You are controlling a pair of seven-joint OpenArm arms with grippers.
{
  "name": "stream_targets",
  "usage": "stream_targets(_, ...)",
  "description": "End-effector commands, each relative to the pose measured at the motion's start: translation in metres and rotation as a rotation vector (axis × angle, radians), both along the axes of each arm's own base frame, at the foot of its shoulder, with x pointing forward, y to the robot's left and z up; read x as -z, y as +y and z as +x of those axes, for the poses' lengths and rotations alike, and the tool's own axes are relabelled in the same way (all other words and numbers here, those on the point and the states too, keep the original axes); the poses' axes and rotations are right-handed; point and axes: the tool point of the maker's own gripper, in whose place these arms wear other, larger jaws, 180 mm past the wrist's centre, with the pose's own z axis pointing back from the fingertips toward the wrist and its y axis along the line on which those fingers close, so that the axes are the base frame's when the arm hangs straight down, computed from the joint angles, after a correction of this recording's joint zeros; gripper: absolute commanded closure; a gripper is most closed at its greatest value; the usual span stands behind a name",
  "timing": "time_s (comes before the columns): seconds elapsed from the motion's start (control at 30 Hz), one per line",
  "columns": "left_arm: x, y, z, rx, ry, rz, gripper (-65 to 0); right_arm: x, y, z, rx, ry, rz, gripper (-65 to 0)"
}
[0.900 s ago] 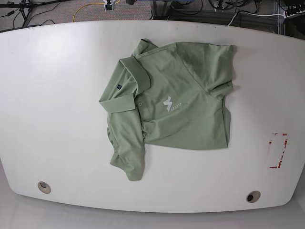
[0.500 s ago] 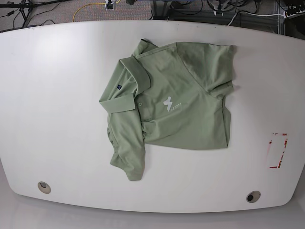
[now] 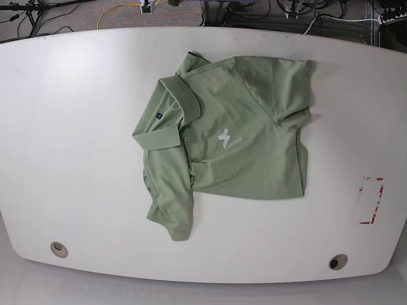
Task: Fold the T-shirt properly
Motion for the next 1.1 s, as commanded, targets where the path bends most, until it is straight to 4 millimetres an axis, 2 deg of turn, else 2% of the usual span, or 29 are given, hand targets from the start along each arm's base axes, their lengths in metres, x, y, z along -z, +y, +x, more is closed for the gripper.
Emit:
stream_targets(0.0, 0.000, 0.001, -0.003, 0.000, 0.000, 0.003, -34.1, -0.001, -0.005, -0.003, 0.003, -0.004, -0.012, -4.5)
stream_targets(0.7, -0.004, 0.002, -0.010, 0.006, -0.026, 0.006, -34.6, -0.006, -0.009, -0.008, 0.002, -0.035, -0.020, -4.4)
stream_targets(1.07, -0.009, -0.001, -0.005, 0.030, -0.077, 0.008, -34.8, -0.012, -0.008, -0.013, -0.001, -0.060, -0.019, -4.6)
